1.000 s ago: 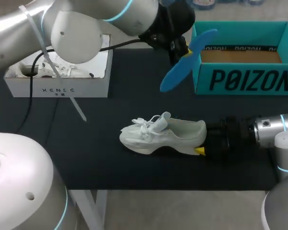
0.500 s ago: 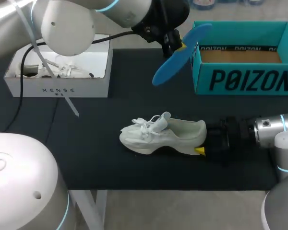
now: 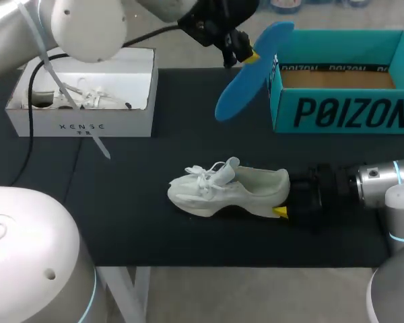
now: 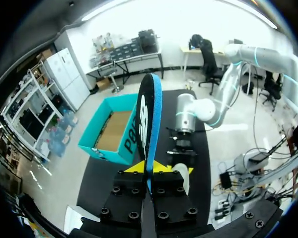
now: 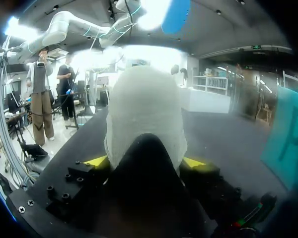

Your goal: Take the shoe out of the shoebox, open the shoe tongue, remove and reinsert the insole, then place the shoe into the shoebox

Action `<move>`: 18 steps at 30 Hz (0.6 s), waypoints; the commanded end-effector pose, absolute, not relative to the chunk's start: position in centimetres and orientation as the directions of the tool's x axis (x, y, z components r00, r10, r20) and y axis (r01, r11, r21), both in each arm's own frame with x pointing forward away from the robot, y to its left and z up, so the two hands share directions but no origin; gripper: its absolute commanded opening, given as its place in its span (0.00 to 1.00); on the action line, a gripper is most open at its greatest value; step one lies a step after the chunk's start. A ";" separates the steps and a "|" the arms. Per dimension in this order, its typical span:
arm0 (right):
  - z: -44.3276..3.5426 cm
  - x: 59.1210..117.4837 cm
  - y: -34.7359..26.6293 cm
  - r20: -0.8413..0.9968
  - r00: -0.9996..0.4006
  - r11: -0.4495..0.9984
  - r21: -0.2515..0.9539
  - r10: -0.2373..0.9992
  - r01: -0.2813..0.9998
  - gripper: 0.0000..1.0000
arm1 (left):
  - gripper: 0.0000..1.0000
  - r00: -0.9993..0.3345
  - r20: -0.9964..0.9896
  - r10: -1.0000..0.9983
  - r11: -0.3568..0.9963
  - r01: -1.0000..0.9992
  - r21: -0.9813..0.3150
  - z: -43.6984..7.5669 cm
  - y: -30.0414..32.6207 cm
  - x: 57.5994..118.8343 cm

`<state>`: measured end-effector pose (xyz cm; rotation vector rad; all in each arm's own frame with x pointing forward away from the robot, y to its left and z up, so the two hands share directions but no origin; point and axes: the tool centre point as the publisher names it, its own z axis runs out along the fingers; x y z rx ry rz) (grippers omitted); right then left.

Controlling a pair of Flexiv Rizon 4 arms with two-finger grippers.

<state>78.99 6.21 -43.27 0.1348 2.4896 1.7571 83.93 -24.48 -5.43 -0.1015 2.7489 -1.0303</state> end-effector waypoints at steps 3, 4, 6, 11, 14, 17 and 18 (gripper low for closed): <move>-43.5 79.0 6.4 -0.022 -0.992 0.337 0.941 0.125 0.021 0.00 | 0.00 -0.974 0.173 0.143 0.677 -0.031 -0.735 -4.6 -22.5 87.4; -43.5 79.0 6.4 -0.022 -0.992 0.337 0.941 0.125 0.021 0.00 | 0.00 -0.971 0.183 0.155 0.670 -0.033 -0.742 -4.6 -22.4 87.5; -43.5 79.0 6.4 -0.022 -0.992 0.337 0.941 0.125 0.021 0.00 | 0.00 -0.956 0.218 0.197 0.650 -0.039 -0.759 -4.4 -22.0 88.0; -43.5 79.0 6.4 -0.022 -0.992 0.337 0.941 0.125 0.021 0.00 | 0.00 -0.925 0.263 0.275 0.595 -0.051 -0.802 -3.9 -21.3 88.8; -43.5 79.0 6.4 -0.022 -0.992 0.337 0.941 0.125 0.021 0.00 | 0.00 -0.904 0.291 0.312 0.562 -0.071 -0.824 -3.3 -20.9 89.4; -43.5 79.0 6.4 -0.022 -0.992 0.337 0.941 0.125 0.021 0.00 | 0.00 -0.892 0.313 0.326 0.528 -0.102 -0.843 -2.5 -20.5 89.7; -43.5 79.0 6.4 -0.022 -0.992 0.337 0.941 0.125 0.021 0.00 | 0.00 -0.895 0.312 0.318 0.528 -0.107 -0.843 -2.1 -20.5 89.7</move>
